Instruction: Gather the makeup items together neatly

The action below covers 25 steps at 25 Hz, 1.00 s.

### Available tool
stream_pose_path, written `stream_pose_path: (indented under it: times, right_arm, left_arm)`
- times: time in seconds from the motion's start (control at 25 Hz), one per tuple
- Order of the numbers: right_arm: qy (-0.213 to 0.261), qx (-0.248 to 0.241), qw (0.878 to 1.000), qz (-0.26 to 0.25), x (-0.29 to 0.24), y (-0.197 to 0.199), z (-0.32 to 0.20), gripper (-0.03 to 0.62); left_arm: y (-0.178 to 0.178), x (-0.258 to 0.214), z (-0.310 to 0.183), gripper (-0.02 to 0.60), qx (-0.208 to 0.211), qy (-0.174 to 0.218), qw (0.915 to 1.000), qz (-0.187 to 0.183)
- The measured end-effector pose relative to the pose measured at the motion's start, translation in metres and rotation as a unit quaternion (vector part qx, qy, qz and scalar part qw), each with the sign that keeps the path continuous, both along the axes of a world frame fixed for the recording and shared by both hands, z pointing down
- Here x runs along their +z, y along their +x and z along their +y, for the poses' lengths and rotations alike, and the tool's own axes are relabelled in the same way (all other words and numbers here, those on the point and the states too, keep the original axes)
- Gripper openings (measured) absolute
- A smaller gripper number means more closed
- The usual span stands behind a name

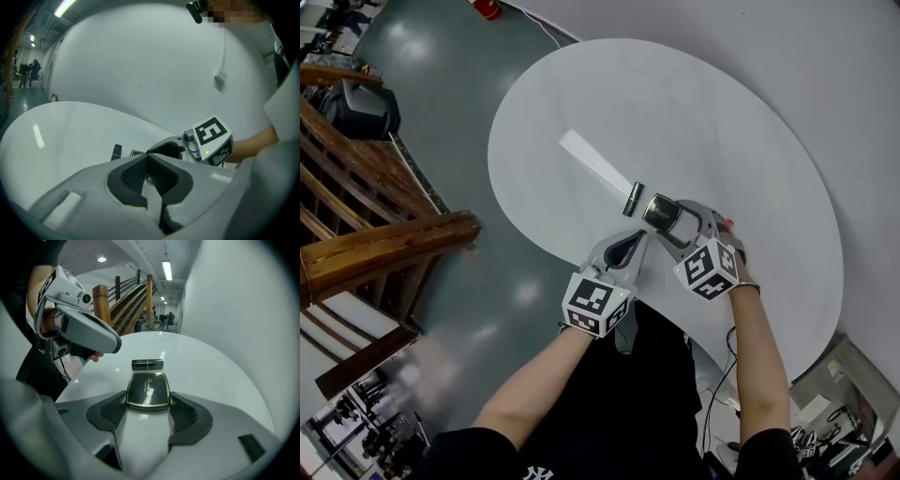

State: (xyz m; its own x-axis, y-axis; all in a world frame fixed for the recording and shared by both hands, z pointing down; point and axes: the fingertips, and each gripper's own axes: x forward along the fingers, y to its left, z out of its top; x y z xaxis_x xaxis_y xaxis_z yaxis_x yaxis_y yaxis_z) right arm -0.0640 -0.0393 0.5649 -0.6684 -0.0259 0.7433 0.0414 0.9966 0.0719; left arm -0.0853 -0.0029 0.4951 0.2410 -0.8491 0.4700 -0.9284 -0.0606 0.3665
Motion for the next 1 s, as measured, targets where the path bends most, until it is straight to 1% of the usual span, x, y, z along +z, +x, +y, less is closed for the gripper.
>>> stream_pose_path:
  times: [0.12, 0.24, 0.32, 0.44, 0.52, 0.6, 0.72, 0.84, 1.0]
  right_arm:
    - [0.002, -0.005, 1.000, 0.003, 0.000, 0.000, 0.000, 0.301]
    - [-0.004, 0.006, 1.000, -0.004, -0.008, 0.002, 0.000, 0.308]
    - [-0.006, 0.027, 1.000, -0.013, -0.018, 0.006, -0.003, 0.310]
    - [-0.008, 0.079, 0.996, -0.034, -0.036, 0.017, -0.008, 0.301]
    - [-0.001, 0.121, 0.991, -0.050, -0.050, 0.025, -0.009, 0.241]
    - [0.007, 0.167, 0.984, -0.067, -0.065, 0.031, -0.009, 0.150]
    - [0.012, 0.228, 0.970, -0.087, -0.081, 0.038, -0.007, 0.068]
    - [0.018, 0.272, 0.957, -0.098, -0.091, 0.045, -0.001, 0.035]
    - [0.017, 0.315, 0.942, -0.117, -0.105, 0.053, 0.010, 0.026]
  left_arm:
    - [0.001, 0.001, 0.000, 0.008, 0.000, -0.002, 1.0000, 0.000]
    - [0.003, 0.000, 0.000, 0.008, 0.004, -0.002, 1.0000, 0.001]
    - [0.005, -0.002, 0.000, 0.008, 0.008, -0.001, 1.0000, 0.002]
    - [0.010, -0.007, -0.002, 0.008, 0.022, 0.004, 0.9997, 0.002]
    - [0.013, -0.013, -0.002, 0.008, 0.035, 0.008, 0.9994, 0.001]
    - [0.016, -0.019, -0.001, 0.008, 0.047, 0.013, 0.9988, 0.000]
    - [0.020, -0.031, -0.002, 0.008, 0.066, 0.023, 0.9976, -0.003]
    - [0.028, -0.044, -0.001, 0.008, 0.087, 0.034, 0.9956, -0.007]
    - [0.042, -0.058, 0.000, 0.008, 0.119, 0.048, 0.9916, -0.010]
